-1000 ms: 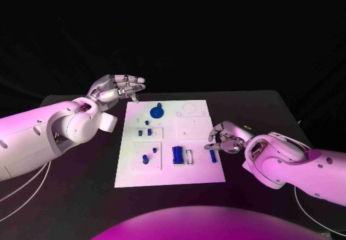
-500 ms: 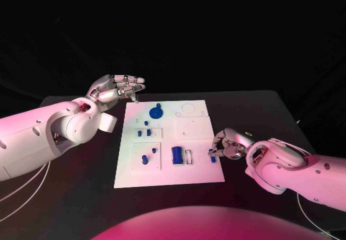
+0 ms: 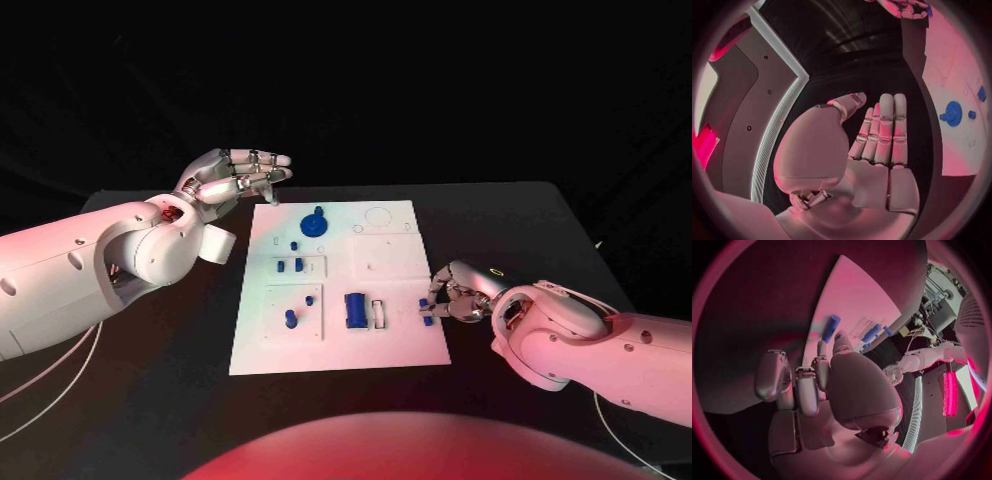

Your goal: Assemble the parts on the task board

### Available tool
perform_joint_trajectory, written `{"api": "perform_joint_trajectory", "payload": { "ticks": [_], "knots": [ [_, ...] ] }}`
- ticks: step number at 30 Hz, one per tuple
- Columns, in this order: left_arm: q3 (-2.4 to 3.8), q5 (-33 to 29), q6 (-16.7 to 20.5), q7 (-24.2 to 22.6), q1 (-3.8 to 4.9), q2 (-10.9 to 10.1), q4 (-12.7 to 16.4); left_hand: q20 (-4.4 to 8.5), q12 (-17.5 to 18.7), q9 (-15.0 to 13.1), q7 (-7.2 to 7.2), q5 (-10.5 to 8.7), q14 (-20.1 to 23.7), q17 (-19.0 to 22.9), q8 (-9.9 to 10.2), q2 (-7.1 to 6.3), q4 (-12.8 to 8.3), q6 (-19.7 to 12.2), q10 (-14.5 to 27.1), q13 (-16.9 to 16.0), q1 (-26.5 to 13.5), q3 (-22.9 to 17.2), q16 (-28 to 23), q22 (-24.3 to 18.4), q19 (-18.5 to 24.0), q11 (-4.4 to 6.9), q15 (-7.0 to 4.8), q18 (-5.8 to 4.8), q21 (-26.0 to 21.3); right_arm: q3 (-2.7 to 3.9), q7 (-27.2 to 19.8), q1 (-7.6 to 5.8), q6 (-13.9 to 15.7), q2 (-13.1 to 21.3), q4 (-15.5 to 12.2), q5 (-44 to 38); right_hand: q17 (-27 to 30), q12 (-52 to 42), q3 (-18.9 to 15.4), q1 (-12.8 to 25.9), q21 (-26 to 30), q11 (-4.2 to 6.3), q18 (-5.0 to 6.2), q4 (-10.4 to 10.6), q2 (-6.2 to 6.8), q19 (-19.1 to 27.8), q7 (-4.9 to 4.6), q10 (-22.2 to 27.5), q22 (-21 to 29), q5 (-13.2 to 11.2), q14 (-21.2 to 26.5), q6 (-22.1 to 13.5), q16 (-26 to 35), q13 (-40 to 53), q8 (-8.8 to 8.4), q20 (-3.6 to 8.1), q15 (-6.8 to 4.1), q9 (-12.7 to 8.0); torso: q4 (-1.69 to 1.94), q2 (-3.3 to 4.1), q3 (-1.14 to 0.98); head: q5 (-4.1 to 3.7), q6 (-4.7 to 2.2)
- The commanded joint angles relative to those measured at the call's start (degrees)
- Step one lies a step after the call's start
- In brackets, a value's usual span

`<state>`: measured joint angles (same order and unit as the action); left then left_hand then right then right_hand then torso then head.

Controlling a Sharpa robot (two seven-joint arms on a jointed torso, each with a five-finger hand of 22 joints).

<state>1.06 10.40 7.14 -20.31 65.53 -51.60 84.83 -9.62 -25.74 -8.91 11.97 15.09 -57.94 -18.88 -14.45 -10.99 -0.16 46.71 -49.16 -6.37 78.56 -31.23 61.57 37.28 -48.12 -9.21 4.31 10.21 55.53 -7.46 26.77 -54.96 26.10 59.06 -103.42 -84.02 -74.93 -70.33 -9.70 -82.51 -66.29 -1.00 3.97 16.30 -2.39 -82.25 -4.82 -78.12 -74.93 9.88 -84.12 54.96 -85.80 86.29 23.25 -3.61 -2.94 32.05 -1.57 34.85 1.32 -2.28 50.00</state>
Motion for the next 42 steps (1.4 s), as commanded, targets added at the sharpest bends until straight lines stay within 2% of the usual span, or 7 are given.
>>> {"api": "perform_joint_trajectory", "payload": {
  "ticks": [1,15,23,31,33,36,42],
  "knots": [
    [0.03,-0.3,-0.3,-0.4,0.03,0.0,0.1,-0.16,-0.4,0.1,1.05,0.28,0.3,-0.1,-0.4,0.38,-0.3,-0.4,0.6,-0.1,-0.1,-0.2,0.2,-0.1,0.2,0.01,0.17,0.35,-0.4,-0.01,1.1,0.22,-1.7,-0.2,0.0,-1.6,-3.3,1.4,0.1,0.5,-0.5,0.63,0.35,0.4,-0.29,-0.1,0.13,-0.5,-9.1,0.2,-3.5,0.5,0.2,-13.1,0.16,0.51,-0.32,0.1,0.03,-0.05,-0.02,-0.06,0.00],
    [0.02,-0.4,-0.3,-0.3,0.03,0.0,0.1,-0.17,-0.5,0.1,1.06,0.27,0.3,-0.1,-0.4,0.40,-0.2,-0.4,0.7,-0.1,-0.2,-0.2,0.3,-0.1,0.2,0.00,0.19,0.34,-0.4,-0.02,1.6,1.13,-3.0,-0.9,0.5,-1.8,-3.5,1.0,0.2,1.8,-0.7,0.90,0.28,0.3,-0.56,-0.3,0.43,-0.9,-9.2,1.8,-3.6,0.7,0.2,-12.9,0.12,0.76,-0.57,0.3,0.03,-0.01,0.01,0.18,0.00],
    [0.01,-0.4,-0.3,-0.3,0.03,-0.1,0.1,-0.17,-0.5,0.1,1.06,0.27,0.3,-0.1,-0.4,0.40,-0.2,-0.4,0.7,-0.1,-0.2,-0.2,0.3,-0.1,0.2,0.00,0.19,0.34,-0.4,-0.02,2.1,1.84,-3.8,-1.7,1.5,-2.6,-3.9,1.1,6.1,-4.4,-0.9,1.57,0.19,-0.5,-0.38,-0.6,1.10,-0.9,-9.4,2.0,-3.6,1.0,0.1,-12.9,-0.51,1.38,-1.19,0.4,0.00,-0.01,-0.01,0.14,0.00],
    [0.01,-0.4,-0.3,-0.2,0.03,-0.1,0.1,-0.19,-0.6,0.1,1.06,0.28,0.3,-0.1,-0.5,0.42,-0.1,-0.5,0.7,-0.1,-0.3,-0.2,0.3,-0.1,0.2,0.00,0.20,0.35,-0.4,-0.03,2.6,2.16,-4.1,-2.1,1.8,-3.9,-4.2,1.4,18.2,-7.9,-0.9,1.62,0.14,-1.2,4.34,-0.7,1.11,-0.9,-9.6,4.7,-3.7,1.3,0.1,-13.0,-0.57,1.59,-1.30,1.0,0.03,-0.07,0.00,0.15,0.00],
    [0.01,-0.4,-0.3,-0.2,0.03,-0.1,0.1,-0.19,-0.6,0.1,1.06,0.28,0.3,-0.1,-0.5,0.42,-0.1,-0.5,0.7,-0.1,-0.3,-0.2,0.3,-0.1,0.2,0.00,0.20,0.35,-0.4,-0.03,2.7,2.18,-3.7,-2.2,1.6,-4.2,-4.3,1.4,23.6,-6.9,-1.0,1.58,0.15,-1.7,6.26,-0.8,0.74,-1.1,-9.6,4.9,-3.7,1.1,0.1,-13.0,0.11,1.60,-1.08,2.0,-0.01,-0.09,0.01,0.23,0.00],
    [0.01,-0.4,-0.3,-0.2,0.03,-0.1,0.1,-0.19,-0.6,0.1,1.06,0.28,0.3,-0.1,-0.5,0.42,-0.1,-0.5,0.7,-0.1,-0.3,-0.2,0.3,-0.1,0.2,0.00,0.20,0.35,-0.4,-0.02,2.9,2.20,-3.0,-2.1,1.2,-4.5,-4.5,1.2,37.9,-0.2,-1.1,1.69,0.12,-5.3,11.32,-0.9,0.28,-1.6,-9.6,5.5,-3.8,0.1,0.1,-12.8,2.32,1.36,-0.88,5.1,-0.03,-0.09,0.01,0.22,0.00],
    [0.00,-0.4,-0.3,-0.1,0.03,-0.1,0.1,-0.18,-0.6,0.1,1.05,0.30,0.3,-0.1,-0.5,0.43,-0.2,-0.5,0.7,-0.1,-0.2,-0.2,0.3,-0.1,0.2,0.00,0.19,0.36,-0.4,-0.01,3.3,1.88,-2.4,-2.0,0.0,-4.7,-4.7,1.0,44.0,5.6,-1.6,1.35,0.04,-10.0,12.49,-1.0,0.70,-1.8,-9.7,5.6,-3.8,-0.5,0.1,-12.6,3.39,1.35,-1.04,6.8,0.05,-0.07,0.04,0.15,0.00]
  ]
}}
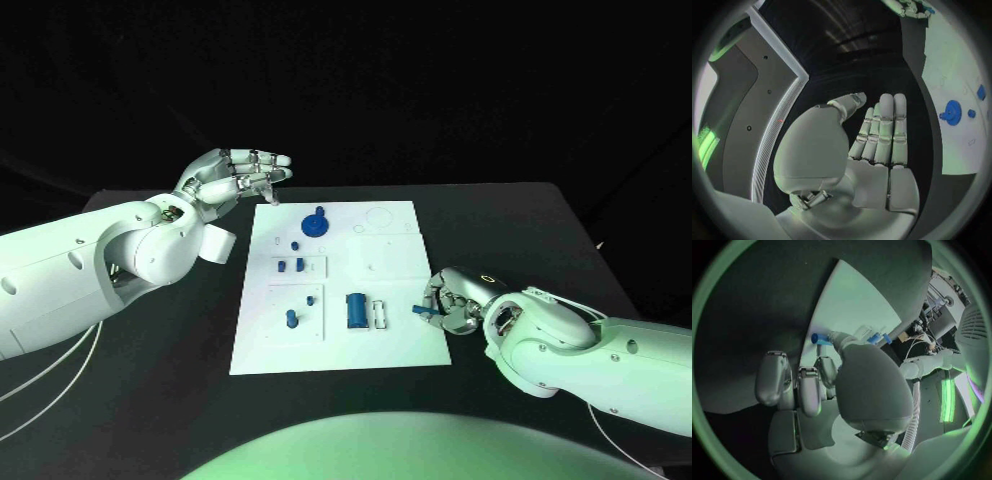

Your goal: Assemble the parts on the task board

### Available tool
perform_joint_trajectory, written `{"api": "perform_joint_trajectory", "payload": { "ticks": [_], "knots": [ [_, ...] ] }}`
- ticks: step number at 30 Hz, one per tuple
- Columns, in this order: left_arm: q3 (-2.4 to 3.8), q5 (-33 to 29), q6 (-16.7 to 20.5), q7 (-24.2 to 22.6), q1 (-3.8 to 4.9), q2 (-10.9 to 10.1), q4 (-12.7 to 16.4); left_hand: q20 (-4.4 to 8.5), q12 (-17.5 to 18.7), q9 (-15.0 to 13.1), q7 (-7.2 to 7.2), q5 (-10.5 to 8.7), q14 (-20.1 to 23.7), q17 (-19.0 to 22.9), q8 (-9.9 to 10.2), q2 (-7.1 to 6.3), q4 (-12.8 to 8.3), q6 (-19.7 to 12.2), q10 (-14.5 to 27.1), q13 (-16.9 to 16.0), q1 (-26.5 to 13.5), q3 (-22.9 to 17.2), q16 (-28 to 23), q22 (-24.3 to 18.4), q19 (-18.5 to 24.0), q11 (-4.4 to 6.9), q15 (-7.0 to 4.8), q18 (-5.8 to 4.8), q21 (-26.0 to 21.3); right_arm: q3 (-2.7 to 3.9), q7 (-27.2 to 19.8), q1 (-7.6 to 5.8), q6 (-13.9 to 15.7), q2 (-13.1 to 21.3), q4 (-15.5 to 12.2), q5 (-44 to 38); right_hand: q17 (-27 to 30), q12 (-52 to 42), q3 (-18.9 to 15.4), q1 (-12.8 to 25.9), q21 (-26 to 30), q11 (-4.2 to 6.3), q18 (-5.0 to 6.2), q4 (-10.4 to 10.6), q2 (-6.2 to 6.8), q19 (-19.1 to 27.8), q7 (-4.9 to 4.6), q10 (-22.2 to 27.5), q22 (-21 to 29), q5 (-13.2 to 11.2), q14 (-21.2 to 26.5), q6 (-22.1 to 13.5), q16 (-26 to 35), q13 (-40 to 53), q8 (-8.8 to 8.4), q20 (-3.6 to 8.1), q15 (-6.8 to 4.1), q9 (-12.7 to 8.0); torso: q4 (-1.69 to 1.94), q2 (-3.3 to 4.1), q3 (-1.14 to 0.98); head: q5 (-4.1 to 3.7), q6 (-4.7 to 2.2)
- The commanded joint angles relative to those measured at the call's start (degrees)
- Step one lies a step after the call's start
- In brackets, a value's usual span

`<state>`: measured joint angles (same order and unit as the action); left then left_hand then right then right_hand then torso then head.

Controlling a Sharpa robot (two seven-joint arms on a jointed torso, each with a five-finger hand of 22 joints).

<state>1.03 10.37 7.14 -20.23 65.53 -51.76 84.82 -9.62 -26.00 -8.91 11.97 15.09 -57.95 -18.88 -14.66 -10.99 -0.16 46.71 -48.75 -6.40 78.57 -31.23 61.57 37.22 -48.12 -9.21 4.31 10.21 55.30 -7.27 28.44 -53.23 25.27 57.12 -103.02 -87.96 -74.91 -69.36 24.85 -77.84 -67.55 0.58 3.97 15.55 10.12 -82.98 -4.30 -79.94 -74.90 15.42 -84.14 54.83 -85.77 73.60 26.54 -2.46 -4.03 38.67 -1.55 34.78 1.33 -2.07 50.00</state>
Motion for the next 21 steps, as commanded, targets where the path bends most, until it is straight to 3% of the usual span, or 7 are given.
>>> {"api": "perform_joint_trajectory", "payload": {
  "ticks": [1,10,21],
  "knots": [
    [0.02,-0.3,-0.3,-0.2,0.03,0.1,0.1,-0.18,-0.3,0.1,1.05,0.30,0.3,-0.1,-0.3,0.43,-0.2,-0.5,0.3,-0.1,-0.2,-0.2,0.3,-0.1,0.2,0.00,0.19,0.36,-0.2,-0.20,1.7,0.00,-1.6,-0.1,-0.5,-0.8,-4.7,-0.1,10.2,2.2,-0.4,-0.21,0.03,-10.2,0.09,-0.3,0.24,0.0,-9.8,0.1,-3.8,-0.4,0.0,0.2,0.27,0.21,0.03,0.5,0.06,-0.01,0.03,-0.07,0.00],
    [0.02,-0.3,-0.3,0.0,0.03,0.2,0.1,-0.17,-0.4,0.1,1.05,0.31,0.3,-0.1,-0.3,0.43,-0.2,-0.5,0.3,-0.1,-0.2,-0.2,0.3,-0.1,0.2,0.01,0.17,0.37,-0.2,-0.19,1.8,-0.91,-1.0,-0.7,-1.6,-1.0,-4.9,-0.2,11.2,4.7,-0.7,-0.10,-0.02,-11.4,0.38,-0.4,0.43,-0.1,-9.8,0.9,-3.8,-0.3,0.0,0.3,0.44,0.25,-0.05,0.8,0.03,0.06,-0.01,0.17,0.00],
    [0.02,-0.3,-0.4,0.0,0.03,0.4,0.1,-0.17,-0.4,0.1,1.05,0.31,0.3,-0.1,-0.3,0.43,-0.2,-0.5,0.3,-0.1,-0.2,-0.2,0.3,-0.1,0.2,0.01,0.17,0.37,-0.2,-0.17,1.2,-1.98,1.7,-2.8,-2.4,0.5,-5.1,-0.5,11.5,6.9,-0.9,-0.02,-0.06,-11.4,0.50,-0.5,0.55,-0.3,-9.9,1.0,-3.9,-0.1,-0.1,0.5,0.26,0.29,-0.10,0.8,0.06,0.08,-0.01,0.15,0.00]
  ]
}}
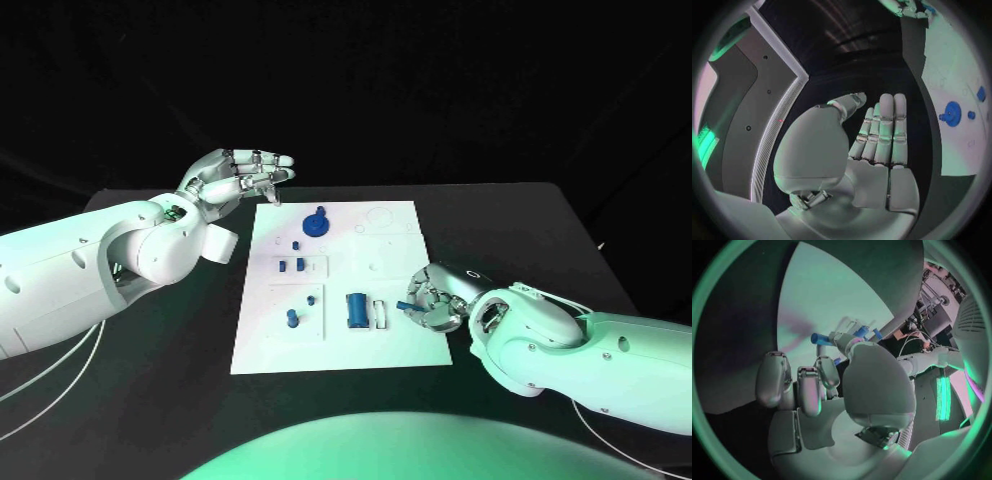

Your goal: Assemble the parts on the task board

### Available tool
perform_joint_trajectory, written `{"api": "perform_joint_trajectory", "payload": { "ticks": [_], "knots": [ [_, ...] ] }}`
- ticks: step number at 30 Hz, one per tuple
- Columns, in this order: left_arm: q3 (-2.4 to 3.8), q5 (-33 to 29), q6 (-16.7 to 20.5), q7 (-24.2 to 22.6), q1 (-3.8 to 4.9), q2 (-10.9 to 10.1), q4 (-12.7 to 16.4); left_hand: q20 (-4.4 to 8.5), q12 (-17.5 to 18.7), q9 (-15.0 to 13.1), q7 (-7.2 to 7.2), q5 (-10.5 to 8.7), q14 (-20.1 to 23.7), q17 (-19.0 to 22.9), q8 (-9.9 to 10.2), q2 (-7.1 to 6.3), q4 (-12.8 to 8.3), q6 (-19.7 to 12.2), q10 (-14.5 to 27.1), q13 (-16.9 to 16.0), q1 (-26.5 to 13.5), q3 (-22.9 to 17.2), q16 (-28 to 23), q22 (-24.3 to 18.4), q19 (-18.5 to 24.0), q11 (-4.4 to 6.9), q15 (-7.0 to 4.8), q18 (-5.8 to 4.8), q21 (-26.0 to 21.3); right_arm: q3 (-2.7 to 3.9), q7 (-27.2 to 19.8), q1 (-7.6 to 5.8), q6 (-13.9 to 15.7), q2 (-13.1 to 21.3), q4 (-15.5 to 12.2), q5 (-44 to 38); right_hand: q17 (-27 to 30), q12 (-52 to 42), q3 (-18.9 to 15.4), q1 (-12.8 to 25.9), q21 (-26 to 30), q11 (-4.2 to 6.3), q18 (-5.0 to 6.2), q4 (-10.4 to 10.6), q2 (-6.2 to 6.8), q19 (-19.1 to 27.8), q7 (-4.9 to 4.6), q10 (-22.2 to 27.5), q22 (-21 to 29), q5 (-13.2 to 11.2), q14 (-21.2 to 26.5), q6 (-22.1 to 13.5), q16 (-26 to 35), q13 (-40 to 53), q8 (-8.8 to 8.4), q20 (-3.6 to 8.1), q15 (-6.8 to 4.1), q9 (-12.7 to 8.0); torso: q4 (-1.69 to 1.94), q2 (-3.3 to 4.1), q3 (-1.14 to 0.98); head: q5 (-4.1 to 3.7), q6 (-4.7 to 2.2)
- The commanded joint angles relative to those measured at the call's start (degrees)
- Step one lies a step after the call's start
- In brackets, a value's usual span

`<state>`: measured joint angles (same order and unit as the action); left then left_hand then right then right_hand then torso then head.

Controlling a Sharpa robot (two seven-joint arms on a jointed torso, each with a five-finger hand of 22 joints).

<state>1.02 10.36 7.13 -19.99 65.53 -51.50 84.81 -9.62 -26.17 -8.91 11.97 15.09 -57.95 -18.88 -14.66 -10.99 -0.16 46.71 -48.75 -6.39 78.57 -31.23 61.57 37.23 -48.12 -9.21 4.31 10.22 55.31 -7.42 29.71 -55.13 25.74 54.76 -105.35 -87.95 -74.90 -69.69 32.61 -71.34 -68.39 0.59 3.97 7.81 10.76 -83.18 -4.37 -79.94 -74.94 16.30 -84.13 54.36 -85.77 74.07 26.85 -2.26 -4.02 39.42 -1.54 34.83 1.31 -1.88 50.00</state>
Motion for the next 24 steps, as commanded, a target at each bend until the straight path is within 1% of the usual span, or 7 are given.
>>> {"api": "perform_joint_trajectory", "payload": {
  "ticks": [1,8,14,18,19,20,24],
  "knots": [
    [0.03,-0.3,-0.4,-0.2,0.03,0.2,0.1,-0.17,-0.2,0.1,1.05,0.31,0.3,-0.1,-0.3,0.43,-0.2,-0.5,0.3,-0.1,-0.2,-0.2,0.3,-0.1,0.2,0.01,0.17,0.36,-0.2,-0.01,-0.2,-0.13,1.4,-0.7,0.0,0.7,-5.1,-0.2,3.7,0.4,-0.1,-0.03,-0.06,-3.6,-0.15,-0.3,0.62,-0.3,-9.9,0.1,-3.9,0.3,-0.1,0.0,-0.05,0.09,-0.12,0.0,0.04,0.06,0.02,-0.03,0.00],
    [0.03,-0.3,-0.5,-0.2,0.03,0.3,0.1,-0.15,-0.3,0.1,1.05,0.32,0.3,-0.1,-0.3,0.39,-0.3,-0.5,0.4,-0.1,-0.1,-0.3,0.3,-0.1,0.2,0.01,0.15,0.37,-0.2,0.00,-0.5,-0.25,1.5,-2.6,1.0,2.4,-5.2,-0.4,3.8,1.5,-0.2,-0.01,-0.09,-3.5,-0.26,-0.3,0.64,-0.4,-9.9,0.1,-3.9,0.4,-0.1,0.2,-0.20,0.11,-0.14,-0.1,-0.01,0.03,0.05,-0.09,0.00],
    [0.03,-0.3,-0.5,-0.2,0.03,0.4,0.1,-0.15,-0.3,0.1,1.05,0.32,0.3,-0.1,-0.3,0.39,-0.3,-0.5,0.4,-0.1,-0.1,-0.3,0.3,-0.1,0.2,0.01,0.15,0.37,-0.2,0.00,-1.0,-0.25,0.2,-4.4,2.5,5.4,-5.6,-0.7,3.9,3.7,-0.5,0.03,-0.15,-2.7,-0.47,-0.4,0.68,-0.6,-10.0,0.2,-4.0,0.6,-0.3,0.4,-0.45,0.13,-0.15,-0.2,0.05,0.00,0.08,-0.12,0.00],
    [0.03,-0.3,-0.6,-0.1,0.03,0.4,0.1,-0.15,-0.3,0.1,1.06,0.32,0.3,-0.1,-0.4,0.40,-0.4,-0.6,0.5,-0.1,0.0,-0.3,0.3,0.0,0.2,0.00,0.15,0.37,-0.1,-0.01,-1.4,-0.13,-0.8,-5.5,3.3,6.7,-5.8,-1.2,3.8,6.4,-0.8,0.05,-0.19,-1.7,-0.32,-0.5,0.71,-0.8,-10.0,2.5,-4.1,1.0,-0.4,0.8,-0.67,0.15,-0.17,-0.4,-0.04,0.04,-0.01,-0.11,0.00],
    [0.03,-0.3,-0.6,-0.1,0.03,0.4,0.1,-0.15,-0.3,0.1,1.06,0.32,0.3,-0.1,-0.4,0.40,-0.4,-0.6,0.5,-0.1,0.0,-0.3,0.3,0.0,0.2,0.00,0.15,0.37,-0.1,-0.01,-1.5,-0.12,-0.9,-5.7,3.4,6.8,-5.9,-1.2,3.5,7.0,-0.9,0.07,-0.22,-1.4,-0.13,-0.6,0.73,-0.9,-10.1,3.5,-4.1,1.1,-0.4,0.8,-0.68,0.16,-0.17,-0.4,-0.03,0.05,0.00,-0.12,0.00],
    [0.03,-0.3,-0.6,-0.1,0.03,0.4,0.1,-0.15,-0.3,0.1,1.06,0.32,0.3,-0.1,-0.4,0.40,-0.4,-0.6,0.5,-0.1,0.0,-0.3,0.3,0.0,0.2,0.00,0.15,0.37,-0.1,-0.02,-1.6,-0.10,-1.2,-5.9,3.5,7.1,-6.1,-1.5,2.8,8.0,-1.1,0.08,-0.25,-1.1,0.05,-0.7,0.75,-1.0,-10.1,5.6,-4.1,1.3,-0.5,1.0,-0.69,0.19,-0.21,-0.4,-0.03,0.05,0.01,-0.08,0.00],
    [0.03,-0.3,-0.9,0.2,0.03,0.4,0.1,-0.15,-0.4,0.1,1.06,0.32,0.3,-0.1,-0.4,0.39,-0.4,-0.6,0.5,-0.1,0.0,-0.3,0.3,0.0,0.2,0.00,0.15,0.37,-0.1,-0.02,-1.9,-0.06,-2.4,-6.4,4.1,8.5,-6.3,-1.7,1.5,10.0,-1.2,0.03,-0.27,0.1,0.12,-0.7,0.70,-1.1,-10.1,6.1,-4.1,1.6,-0.6,1.2,-0.84,0.18,-0.17,-0.4,0.01,0.01,0.01,-0.04,0.00]
  ]
}}
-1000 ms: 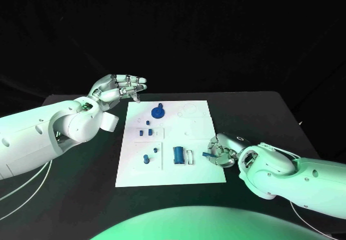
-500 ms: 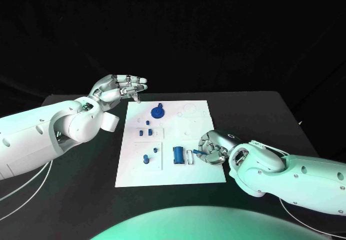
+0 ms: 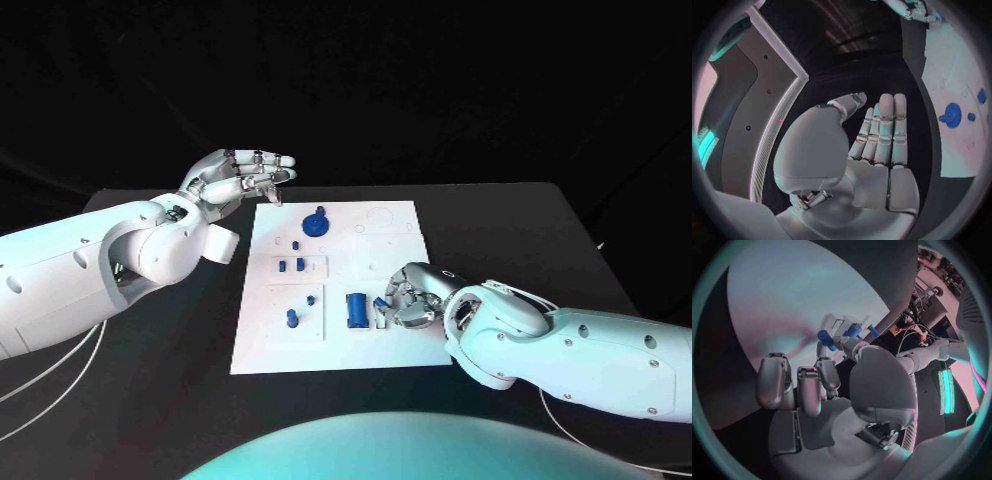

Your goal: Assemble the parts on the task board

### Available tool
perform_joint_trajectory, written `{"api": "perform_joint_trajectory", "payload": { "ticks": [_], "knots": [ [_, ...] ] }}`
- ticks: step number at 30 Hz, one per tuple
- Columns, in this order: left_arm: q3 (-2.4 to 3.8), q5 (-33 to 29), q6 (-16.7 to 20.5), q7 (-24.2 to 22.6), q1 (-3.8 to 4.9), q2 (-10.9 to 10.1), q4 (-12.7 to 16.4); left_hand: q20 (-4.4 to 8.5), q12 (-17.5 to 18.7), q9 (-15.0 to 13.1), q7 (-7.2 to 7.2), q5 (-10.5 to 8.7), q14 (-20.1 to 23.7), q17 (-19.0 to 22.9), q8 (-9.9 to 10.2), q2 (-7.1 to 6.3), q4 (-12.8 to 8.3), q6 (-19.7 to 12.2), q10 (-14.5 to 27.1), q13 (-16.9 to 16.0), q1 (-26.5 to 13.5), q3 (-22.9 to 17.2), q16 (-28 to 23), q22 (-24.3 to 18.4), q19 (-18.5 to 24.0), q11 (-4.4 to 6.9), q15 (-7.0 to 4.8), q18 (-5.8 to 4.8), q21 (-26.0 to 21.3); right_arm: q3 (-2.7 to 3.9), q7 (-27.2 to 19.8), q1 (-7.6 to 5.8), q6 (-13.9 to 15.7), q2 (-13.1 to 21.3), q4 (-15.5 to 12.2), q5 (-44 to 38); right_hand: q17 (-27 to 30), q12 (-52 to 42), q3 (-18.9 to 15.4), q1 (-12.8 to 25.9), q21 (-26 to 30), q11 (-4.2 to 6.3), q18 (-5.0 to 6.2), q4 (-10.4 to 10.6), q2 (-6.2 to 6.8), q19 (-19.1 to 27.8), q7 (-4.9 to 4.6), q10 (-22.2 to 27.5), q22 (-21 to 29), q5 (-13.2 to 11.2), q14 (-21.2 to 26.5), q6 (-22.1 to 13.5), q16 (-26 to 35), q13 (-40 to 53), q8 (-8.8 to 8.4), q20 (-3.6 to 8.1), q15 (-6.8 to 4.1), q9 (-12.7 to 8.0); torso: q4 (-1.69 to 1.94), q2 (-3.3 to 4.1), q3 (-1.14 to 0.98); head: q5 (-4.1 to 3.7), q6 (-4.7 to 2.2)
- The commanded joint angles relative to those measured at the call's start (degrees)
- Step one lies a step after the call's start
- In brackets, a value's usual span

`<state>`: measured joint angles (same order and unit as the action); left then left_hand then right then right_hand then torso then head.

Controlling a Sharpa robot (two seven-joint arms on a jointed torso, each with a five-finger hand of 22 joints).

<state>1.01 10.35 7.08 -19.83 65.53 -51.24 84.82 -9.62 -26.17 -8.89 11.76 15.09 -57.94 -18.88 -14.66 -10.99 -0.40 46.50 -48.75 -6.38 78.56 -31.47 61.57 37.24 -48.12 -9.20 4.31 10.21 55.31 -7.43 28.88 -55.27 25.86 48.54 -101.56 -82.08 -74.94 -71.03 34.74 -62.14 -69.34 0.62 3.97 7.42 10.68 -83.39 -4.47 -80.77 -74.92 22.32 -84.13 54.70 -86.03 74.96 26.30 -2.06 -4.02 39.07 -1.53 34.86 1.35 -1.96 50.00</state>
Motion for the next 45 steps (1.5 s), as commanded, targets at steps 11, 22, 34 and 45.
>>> {"api": "perform_joint_trajectory", "payload": {
  "ticks": [11,22,34,45],
  "knots": [
    [0.03,-0.3,-1.3,0.6,0.03,0.2,0.1,-0.15,-0.4,0.1,1.28,0.30,0.3,-0.1,-0.4,0.33,-0.2,-0.4,0.6,-0.1,0.0,-0.1,0.3,-0.1,0.2,-0.02,0.16,0.37,-0.1,-0.02,-0.9,0.10,-4.0,-0.8,1.3,4.0,-6.5,-0.8,-2.4,3.0,-0.6,0.00,-0.32,1.9,0.20,-0.6,0.84,-0.5,-10.2,-1.0,-4.2,1.7,-0.5,0.7,-0.50,-0.03,-0.18,-0.2,-0.12,-0.01,-0.09,0.00,0.00],
    [0.03,-0.3,-1.5,0.9,0.04,0.1,0.1,-0.15,-0.4,0.1,1.28,0.30,0.3,-0.1,-0.4,0.33,-0.2,-0.4,0.6,-0.1,0.0,-0.1,0.3,-0.1,0.2,-0.02,0.16,0.37,-0.1,-0.02,-0.4,0.10,-4.6,-0.9,1.4,3.1,-6.7,-2.0,-3.0,3.7,-0.9,0.15,-0.38,2.7,-0.30,-0.7,1.03,-1.2,-10.3,-1.2,-4.3,2.3,-0.6,1.7,-0.33,0.01,-0.28,-0.2,-0.09,-0.02,-0.09,-0.19,0.00],
    [0.03,-0.2,-1.6,1.1,0.04,0.1,-0.1,-0.16,-0.4,0.1,1.30,0.30,0.4,0.0,-0.4,0.30,-0.2,-0.5,0.7,-0.1,-0.1,-0.1,0.3,0.0,0.2,-0.05,0.18,0.36,-0.1,-0.02,-1.1,0.16,-3.0,-0.7,0.5,2.3,-6.7,-2.5,-4.8,6.0,-0.8,0.21,-0.36,5.1,-0.65,-0.7,1.11,-1.5,-10.3,-3.0,-4.2,2.7,-0.5,2.1,-0.45,0.09,-0.34,-0.3,-0.08,-0.01,-0.06,-0.01,0.00],
    [0.03,-0.2,-1.6,1.2,0.04,0.1,-0.1,-0.16,-0.4,0.1,1.31,0.30,0.4,0.0,-0.4,0.28,-0.2,-0.6,0.8,0.0,-0.1,-0.1,0.3,0.0,0.2,-0.06,0.19,0.36,-0.1,-0.02,-1.6,0.17,-2.1,-0.2,0.4,1.6,-6.7,-2.5,-10.4,9.8,-0.6,0.28,-0.32,9.2,0.16,-0.6,1.23,-1.5,-10.2,-3.0,-4.2,3.0,-0.5,2.2,-0.54,0.17,-0.41,-0.2,-0.09,0.01,-0.08,0.09,0.00]
  ]
}}
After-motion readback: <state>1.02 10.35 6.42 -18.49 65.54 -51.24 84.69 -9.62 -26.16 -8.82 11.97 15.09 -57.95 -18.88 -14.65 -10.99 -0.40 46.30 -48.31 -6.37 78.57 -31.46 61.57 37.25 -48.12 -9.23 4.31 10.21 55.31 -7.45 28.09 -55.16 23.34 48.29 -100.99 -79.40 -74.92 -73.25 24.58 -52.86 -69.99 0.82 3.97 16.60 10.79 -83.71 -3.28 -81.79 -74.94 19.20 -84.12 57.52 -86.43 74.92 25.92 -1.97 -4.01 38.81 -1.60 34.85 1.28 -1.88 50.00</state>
